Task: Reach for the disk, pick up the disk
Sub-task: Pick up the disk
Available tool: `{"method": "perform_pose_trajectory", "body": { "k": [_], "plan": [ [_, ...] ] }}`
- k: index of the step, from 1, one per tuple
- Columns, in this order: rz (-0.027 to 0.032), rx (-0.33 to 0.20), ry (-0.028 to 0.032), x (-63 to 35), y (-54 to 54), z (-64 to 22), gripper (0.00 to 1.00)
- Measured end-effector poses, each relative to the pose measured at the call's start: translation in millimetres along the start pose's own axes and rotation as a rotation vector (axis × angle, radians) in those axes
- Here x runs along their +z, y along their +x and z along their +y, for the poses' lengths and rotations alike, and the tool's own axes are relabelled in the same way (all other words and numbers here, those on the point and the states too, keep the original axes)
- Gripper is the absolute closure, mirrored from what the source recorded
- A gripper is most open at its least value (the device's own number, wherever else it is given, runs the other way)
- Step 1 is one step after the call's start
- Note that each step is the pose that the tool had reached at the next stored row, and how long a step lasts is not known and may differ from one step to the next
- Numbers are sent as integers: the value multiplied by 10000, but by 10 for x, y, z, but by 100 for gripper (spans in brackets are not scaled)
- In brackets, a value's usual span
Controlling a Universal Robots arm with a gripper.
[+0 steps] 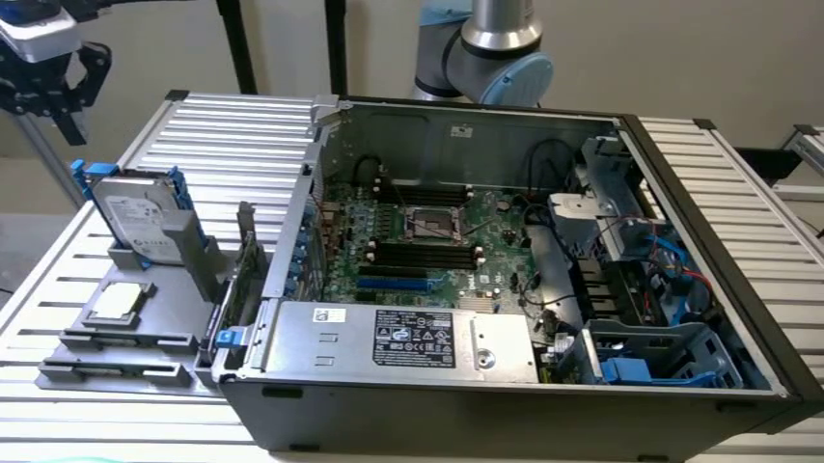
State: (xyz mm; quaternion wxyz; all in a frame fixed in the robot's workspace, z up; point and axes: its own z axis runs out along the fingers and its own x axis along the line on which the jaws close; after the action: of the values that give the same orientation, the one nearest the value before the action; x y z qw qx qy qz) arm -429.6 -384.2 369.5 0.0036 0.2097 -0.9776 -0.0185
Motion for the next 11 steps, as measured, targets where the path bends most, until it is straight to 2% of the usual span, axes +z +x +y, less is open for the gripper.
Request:
{"method": "perform_pose_trajectory", "body": {
  "k": [11],
  "plan": [
    [76,-2000,-1,0,0,0,89]
  ]
}}
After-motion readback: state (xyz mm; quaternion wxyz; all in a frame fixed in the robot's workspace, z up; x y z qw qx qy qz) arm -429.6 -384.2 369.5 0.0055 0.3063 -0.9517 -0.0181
